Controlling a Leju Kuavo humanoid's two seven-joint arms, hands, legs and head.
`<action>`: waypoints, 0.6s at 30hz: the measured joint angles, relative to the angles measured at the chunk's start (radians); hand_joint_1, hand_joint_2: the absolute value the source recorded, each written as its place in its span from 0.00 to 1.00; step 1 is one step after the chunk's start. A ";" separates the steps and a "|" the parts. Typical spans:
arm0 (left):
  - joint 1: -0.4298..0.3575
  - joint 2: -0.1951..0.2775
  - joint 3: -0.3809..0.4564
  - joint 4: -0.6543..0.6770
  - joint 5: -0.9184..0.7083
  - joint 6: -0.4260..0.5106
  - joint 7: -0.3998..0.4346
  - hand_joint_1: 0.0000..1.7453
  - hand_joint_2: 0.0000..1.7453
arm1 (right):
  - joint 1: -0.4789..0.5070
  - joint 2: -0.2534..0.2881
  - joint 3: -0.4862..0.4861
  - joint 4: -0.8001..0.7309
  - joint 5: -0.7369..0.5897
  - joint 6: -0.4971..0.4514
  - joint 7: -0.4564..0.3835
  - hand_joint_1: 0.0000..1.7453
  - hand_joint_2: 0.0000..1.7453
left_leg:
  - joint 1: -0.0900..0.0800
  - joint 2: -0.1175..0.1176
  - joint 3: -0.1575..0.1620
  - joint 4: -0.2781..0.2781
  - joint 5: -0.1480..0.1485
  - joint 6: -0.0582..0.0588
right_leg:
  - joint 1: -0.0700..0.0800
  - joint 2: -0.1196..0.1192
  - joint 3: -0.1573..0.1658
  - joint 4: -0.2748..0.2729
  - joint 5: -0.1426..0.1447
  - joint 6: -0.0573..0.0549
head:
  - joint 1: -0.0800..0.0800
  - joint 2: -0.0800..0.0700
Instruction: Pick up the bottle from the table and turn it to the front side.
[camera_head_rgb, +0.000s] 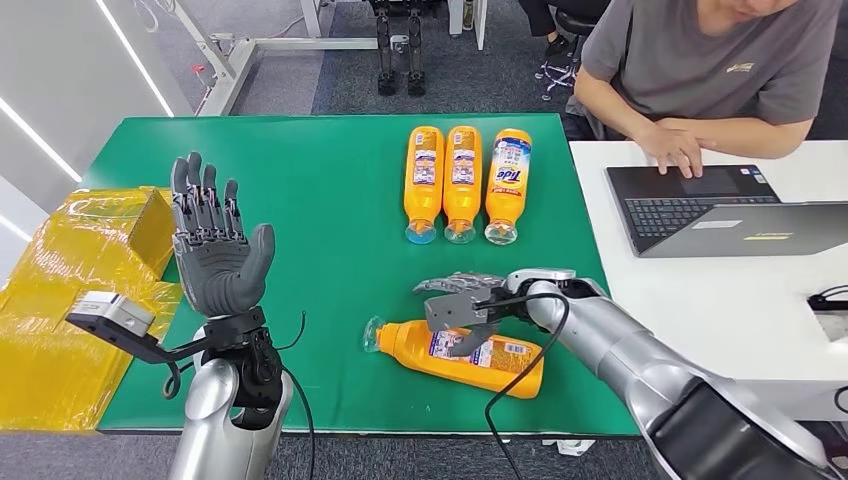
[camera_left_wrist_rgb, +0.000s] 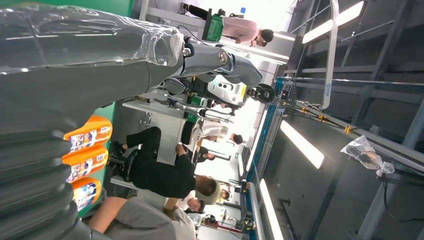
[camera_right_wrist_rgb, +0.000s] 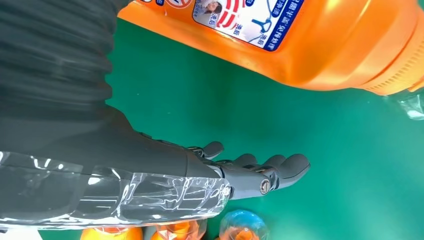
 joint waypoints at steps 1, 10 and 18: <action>0.000 0.000 0.000 0.000 0.000 0.000 0.000 0.00 1.00 | -0.002 -0.001 0.005 0.003 0.000 -0.003 0.001 0.00 1.00 | 0.000 0.000 0.000 0.000 0.000 0.000 | 0.000 0.000 0.000 0.000 0.000 0.000 | 0.000 0.000; 0.000 0.000 0.000 0.000 -0.001 0.000 0.000 0.00 1.00 | -0.009 -0.002 0.038 0.017 0.032 -0.114 0.035 0.00 1.00 | 0.000 0.000 0.003 0.000 0.000 0.000 | 0.000 0.000 0.003 0.000 0.000 0.000 | 0.000 0.000; 0.001 0.000 0.000 0.000 -0.007 0.010 0.000 0.00 1.00 | 0.004 -0.007 0.081 0.022 0.168 -0.393 0.156 0.00 1.00 | 0.000 0.000 0.003 0.000 0.001 0.002 | 0.000 0.000 0.004 0.000 0.001 0.002 | 0.000 0.000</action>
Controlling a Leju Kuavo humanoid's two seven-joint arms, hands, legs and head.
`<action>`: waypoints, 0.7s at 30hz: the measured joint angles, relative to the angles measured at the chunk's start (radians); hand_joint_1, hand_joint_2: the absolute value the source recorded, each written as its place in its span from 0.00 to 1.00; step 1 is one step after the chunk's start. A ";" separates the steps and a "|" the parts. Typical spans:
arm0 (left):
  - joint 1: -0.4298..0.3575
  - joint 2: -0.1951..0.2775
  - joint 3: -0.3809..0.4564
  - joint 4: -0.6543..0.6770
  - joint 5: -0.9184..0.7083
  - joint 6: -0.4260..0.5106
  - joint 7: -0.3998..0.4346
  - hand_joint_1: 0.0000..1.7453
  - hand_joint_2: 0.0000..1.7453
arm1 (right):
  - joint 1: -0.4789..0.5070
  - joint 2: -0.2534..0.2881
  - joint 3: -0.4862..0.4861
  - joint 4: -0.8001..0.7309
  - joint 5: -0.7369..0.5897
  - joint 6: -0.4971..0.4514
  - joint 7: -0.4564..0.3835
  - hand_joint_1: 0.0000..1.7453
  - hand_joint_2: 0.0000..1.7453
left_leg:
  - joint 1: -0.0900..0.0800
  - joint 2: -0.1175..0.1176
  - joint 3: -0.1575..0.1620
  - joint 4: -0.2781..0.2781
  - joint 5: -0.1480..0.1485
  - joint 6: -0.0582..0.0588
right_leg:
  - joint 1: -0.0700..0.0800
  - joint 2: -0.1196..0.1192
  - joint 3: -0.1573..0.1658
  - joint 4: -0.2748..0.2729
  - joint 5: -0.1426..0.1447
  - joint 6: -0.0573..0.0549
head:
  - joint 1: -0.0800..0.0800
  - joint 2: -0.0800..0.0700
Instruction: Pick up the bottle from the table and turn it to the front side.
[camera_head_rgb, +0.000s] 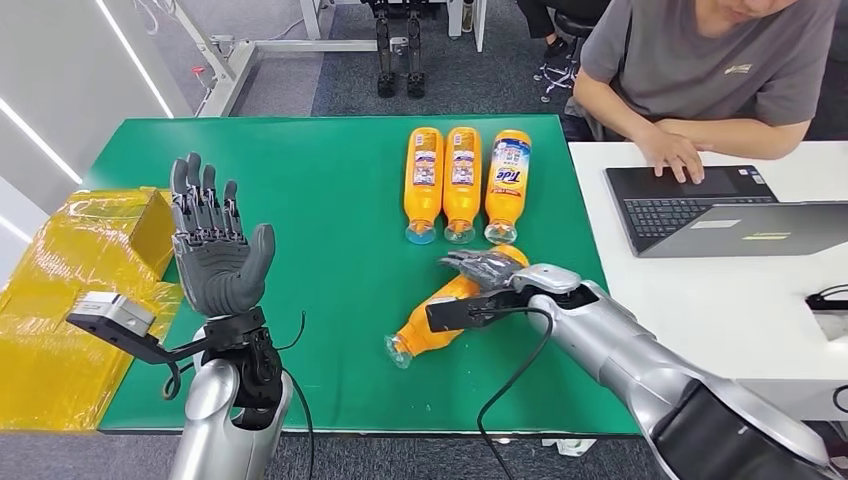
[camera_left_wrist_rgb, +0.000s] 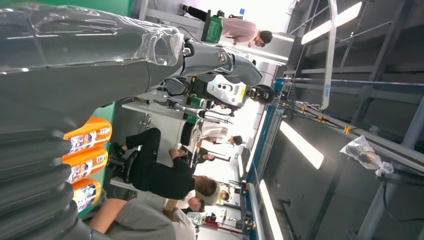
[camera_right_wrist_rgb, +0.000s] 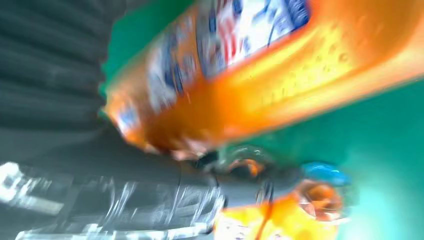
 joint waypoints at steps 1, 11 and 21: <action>0.000 0.000 0.000 0.000 -0.001 0.002 0.000 0.00 1.00 | 0.003 0.000 0.006 0.000 0.018 -0.034 0.015 0.00 1.00 | 0.000 0.000 0.000 0.000 0.000 0.000 | 0.000 0.000 0.000 0.000 0.000 0.000 | 0.000 0.000; 0.000 0.000 0.000 0.000 -0.003 0.008 0.000 0.00 1.00 | 0.031 0.000 0.030 -0.001 0.064 -0.125 0.061 0.00 1.00 | 0.000 0.000 0.000 0.000 0.000 0.000 | 0.000 0.000 0.000 0.000 0.000 0.000 | 0.000 0.000; 0.000 0.000 0.000 0.000 -0.003 0.000 0.000 0.00 1.00 | 0.041 0.000 0.031 -0.002 0.071 -0.129 0.077 0.00 1.00 | 0.000 0.000 0.000 0.000 0.000 0.000 | 0.000 0.000 0.000 0.000 0.000 0.000 | 0.000 0.000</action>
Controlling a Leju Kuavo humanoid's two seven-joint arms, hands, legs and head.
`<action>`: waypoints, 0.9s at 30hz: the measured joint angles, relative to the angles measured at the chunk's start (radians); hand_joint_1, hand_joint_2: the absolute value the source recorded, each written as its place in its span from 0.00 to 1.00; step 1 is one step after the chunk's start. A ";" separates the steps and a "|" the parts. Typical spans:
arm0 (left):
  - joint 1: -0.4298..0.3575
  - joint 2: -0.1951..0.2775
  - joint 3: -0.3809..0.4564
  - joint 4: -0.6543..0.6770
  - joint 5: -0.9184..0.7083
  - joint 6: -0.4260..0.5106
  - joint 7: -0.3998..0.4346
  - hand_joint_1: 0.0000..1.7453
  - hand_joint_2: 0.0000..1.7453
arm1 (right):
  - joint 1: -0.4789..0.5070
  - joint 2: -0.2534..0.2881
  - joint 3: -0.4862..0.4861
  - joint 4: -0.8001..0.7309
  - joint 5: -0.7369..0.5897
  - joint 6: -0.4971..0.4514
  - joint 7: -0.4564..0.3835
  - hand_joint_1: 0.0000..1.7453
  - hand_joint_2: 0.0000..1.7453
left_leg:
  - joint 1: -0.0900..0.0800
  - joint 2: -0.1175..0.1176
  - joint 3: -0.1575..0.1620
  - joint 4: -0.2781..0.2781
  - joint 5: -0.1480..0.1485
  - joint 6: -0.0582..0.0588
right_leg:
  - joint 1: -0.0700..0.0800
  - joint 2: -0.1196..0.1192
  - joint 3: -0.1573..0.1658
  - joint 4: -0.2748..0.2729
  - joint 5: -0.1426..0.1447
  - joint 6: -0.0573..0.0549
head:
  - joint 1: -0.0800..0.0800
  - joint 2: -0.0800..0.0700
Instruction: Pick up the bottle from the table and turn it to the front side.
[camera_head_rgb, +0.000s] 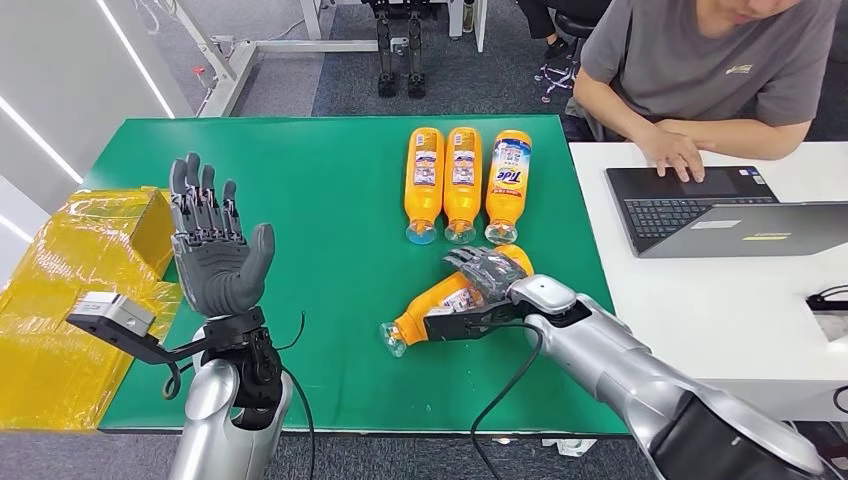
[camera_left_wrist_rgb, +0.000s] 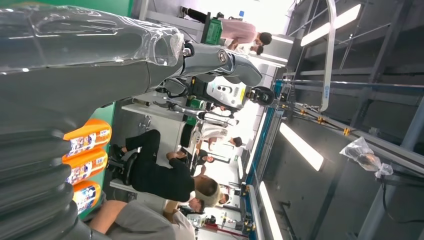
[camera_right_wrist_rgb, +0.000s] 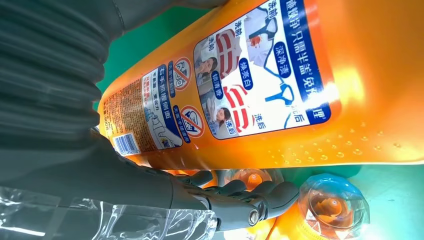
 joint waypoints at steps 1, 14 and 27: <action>0.000 0.000 0.000 0.000 0.000 -0.002 0.000 0.00 1.00 | 0.001 0.000 0.000 0.000 0.001 0.001 0.002 0.00 1.00 | 0.000 0.000 0.000 0.000 0.000 0.000 | 0.000 0.000 0.000 0.000 0.000 0.000 | 0.000 0.000; 0.000 0.000 0.000 0.000 0.004 0.001 0.000 0.00 1.00 | -0.008 -0.033 0.001 0.004 0.067 0.091 0.042 0.00 1.00 | 0.000 0.000 0.000 0.000 0.000 0.000 | 0.000 0.000 0.000 0.000 0.000 0.000 | 0.000 0.000; 0.001 0.000 0.000 0.000 0.006 0.017 0.000 0.00 1.00 | -0.030 -0.030 0.001 0.053 0.082 0.097 0.018 0.99 1.00 | 0.000 0.000 0.000 0.000 0.000 0.000 | 0.000 0.000 0.000 0.000 0.000 0.000 | 0.000 0.000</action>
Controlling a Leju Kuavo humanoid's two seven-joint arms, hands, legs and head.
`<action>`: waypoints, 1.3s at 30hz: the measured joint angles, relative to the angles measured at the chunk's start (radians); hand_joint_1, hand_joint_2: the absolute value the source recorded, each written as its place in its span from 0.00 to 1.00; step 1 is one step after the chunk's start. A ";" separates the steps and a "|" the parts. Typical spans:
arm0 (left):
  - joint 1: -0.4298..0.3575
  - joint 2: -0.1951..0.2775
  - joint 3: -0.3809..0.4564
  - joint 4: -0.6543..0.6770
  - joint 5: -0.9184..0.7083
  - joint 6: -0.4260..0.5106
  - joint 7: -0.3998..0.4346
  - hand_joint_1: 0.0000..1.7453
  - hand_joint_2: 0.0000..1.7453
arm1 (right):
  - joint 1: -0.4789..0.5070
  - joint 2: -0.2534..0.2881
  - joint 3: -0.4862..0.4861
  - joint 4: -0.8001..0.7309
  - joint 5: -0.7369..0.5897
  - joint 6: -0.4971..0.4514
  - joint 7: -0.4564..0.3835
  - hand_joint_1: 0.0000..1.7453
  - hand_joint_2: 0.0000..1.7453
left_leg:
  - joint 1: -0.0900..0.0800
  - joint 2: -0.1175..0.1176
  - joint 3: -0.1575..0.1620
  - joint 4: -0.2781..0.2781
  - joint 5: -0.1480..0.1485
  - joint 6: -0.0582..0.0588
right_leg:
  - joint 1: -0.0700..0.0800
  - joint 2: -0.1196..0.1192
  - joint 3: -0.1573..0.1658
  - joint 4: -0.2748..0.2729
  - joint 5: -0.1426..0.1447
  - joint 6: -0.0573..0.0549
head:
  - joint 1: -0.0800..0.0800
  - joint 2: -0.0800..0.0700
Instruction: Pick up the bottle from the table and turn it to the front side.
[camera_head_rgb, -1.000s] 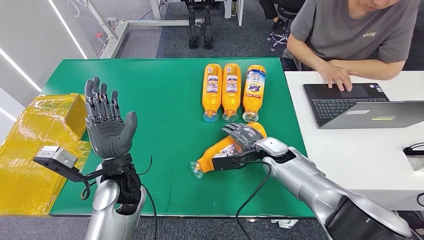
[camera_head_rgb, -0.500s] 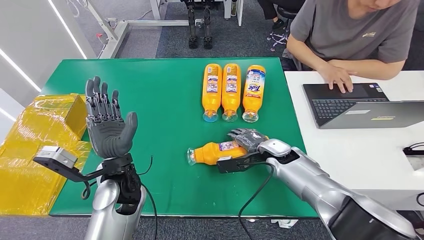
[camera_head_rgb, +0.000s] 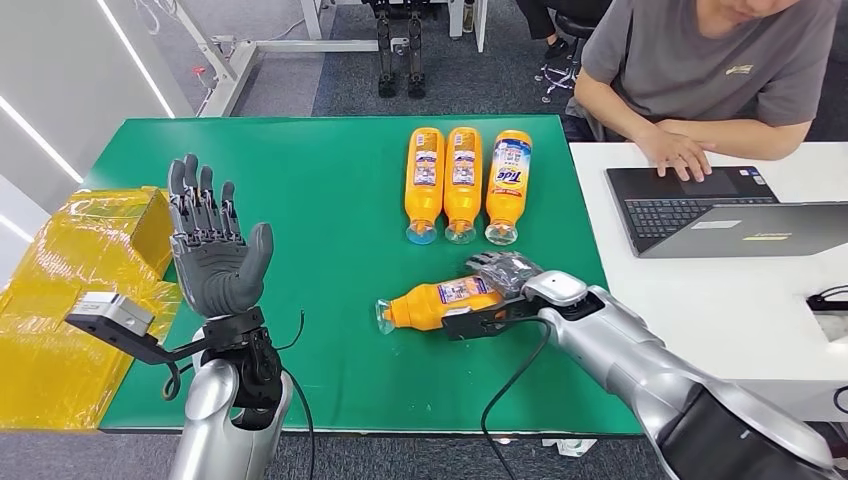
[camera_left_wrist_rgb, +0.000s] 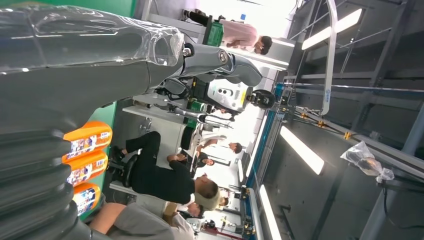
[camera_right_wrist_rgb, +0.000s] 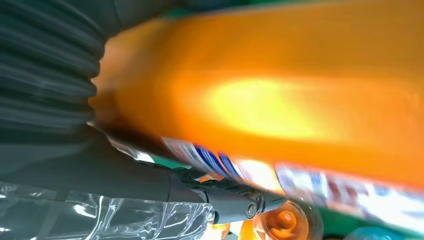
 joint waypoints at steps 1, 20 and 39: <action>0.000 0.000 0.000 0.000 0.000 0.000 0.000 0.00 1.00 | 0.000 0.001 0.000 0.002 0.000 -0.001 -0.005 1.00 1.00 | 0.000 0.000 0.000 0.000 0.000 0.000 | 0.000 0.000 0.000 0.000 0.000 0.000 | 0.000 0.000; 0.018 0.001 0.000 -0.016 -0.015 0.015 0.000 0.00 1.00 | 0.050 0.055 -0.130 -0.012 -0.113 -0.312 -0.102 1.00 1.00 | 0.000 0.000 -0.001 0.000 0.000 0.000 | 0.000 0.000 0.000 0.000 0.000 0.000 | 0.000 0.000; 0.028 -0.001 -0.002 0.000 0.008 -0.012 0.000 0.00 1.00 | 0.481 0.174 -0.532 -0.374 -0.452 -0.748 -0.517 1.00 1.00 | 0.000 -0.001 -0.001 -0.001 -0.001 0.000 | 0.000 -0.001 -0.002 0.000 -0.001 0.000 | 0.000 0.000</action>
